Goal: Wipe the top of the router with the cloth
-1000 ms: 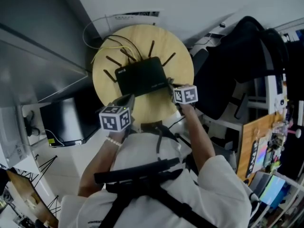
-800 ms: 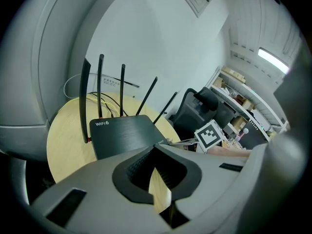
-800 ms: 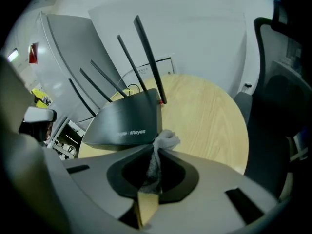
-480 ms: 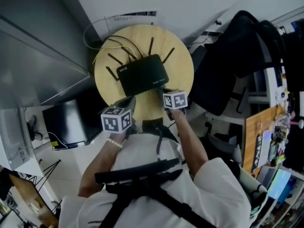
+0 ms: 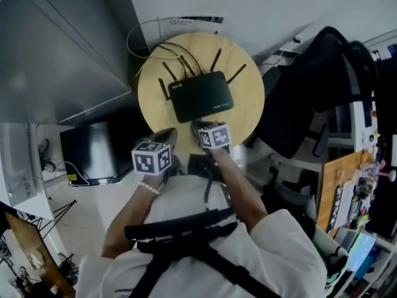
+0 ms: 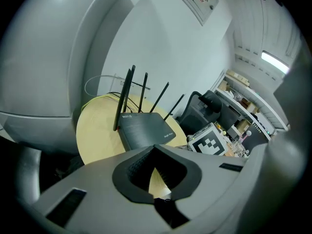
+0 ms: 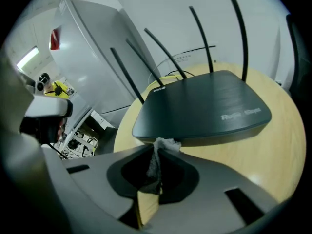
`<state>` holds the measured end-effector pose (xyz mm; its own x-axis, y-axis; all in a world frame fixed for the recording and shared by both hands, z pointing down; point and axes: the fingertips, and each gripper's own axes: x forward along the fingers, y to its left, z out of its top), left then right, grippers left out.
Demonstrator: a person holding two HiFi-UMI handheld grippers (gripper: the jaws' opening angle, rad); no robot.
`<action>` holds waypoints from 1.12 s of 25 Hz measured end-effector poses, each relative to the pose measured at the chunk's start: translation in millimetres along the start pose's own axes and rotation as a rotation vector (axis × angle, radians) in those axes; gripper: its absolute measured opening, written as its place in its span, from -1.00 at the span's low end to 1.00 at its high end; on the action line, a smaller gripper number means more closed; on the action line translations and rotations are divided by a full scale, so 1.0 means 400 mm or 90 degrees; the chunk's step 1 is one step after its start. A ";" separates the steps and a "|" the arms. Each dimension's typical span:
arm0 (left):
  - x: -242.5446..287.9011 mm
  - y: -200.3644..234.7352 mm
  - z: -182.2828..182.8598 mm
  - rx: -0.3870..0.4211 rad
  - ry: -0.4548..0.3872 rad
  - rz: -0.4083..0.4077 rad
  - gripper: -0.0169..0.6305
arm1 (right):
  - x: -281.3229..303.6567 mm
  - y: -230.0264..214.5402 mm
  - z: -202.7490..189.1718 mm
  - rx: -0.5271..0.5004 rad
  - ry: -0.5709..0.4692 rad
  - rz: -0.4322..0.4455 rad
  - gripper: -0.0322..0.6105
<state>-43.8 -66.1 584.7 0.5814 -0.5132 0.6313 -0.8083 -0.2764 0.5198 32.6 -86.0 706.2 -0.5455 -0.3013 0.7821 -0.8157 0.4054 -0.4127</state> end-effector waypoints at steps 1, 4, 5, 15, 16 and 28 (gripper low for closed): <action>-0.009 0.009 -0.001 -0.003 -0.002 0.003 -0.96 | 0.008 0.018 0.001 -0.004 0.001 0.006 -0.78; -0.034 0.037 -0.003 -0.011 -0.009 0.011 -0.96 | 0.032 0.066 0.002 -0.017 0.005 0.019 -0.78; -0.041 0.045 -0.004 -0.013 -0.011 0.014 -0.96 | 0.040 0.083 0.002 -0.022 0.007 0.024 -0.78; -0.107 0.116 -0.017 -0.022 -0.021 0.038 -0.96 | 0.096 0.206 0.015 -0.043 0.013 0.047 -0.78; -0.112 0.124 -0.017 -0.024 -0.023 0.041 -0.96 | 0.100 0.210 0.023 -0.043 0.011 0.041 -0.78; -0.136 0.170 -0.002 -0.053 -0.041 0.051 -0.96 | 0.158 0.173 0.177 0.093 -0.037 -0.121 -0.78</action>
<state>-130.3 -56.5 586.3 0.5066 -0.5823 0.6358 -0.8398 -0.1662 0.5169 -72.0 -138.0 694.1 -0.3868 -0.4110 0.8255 -0.9214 0.2096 -0.3273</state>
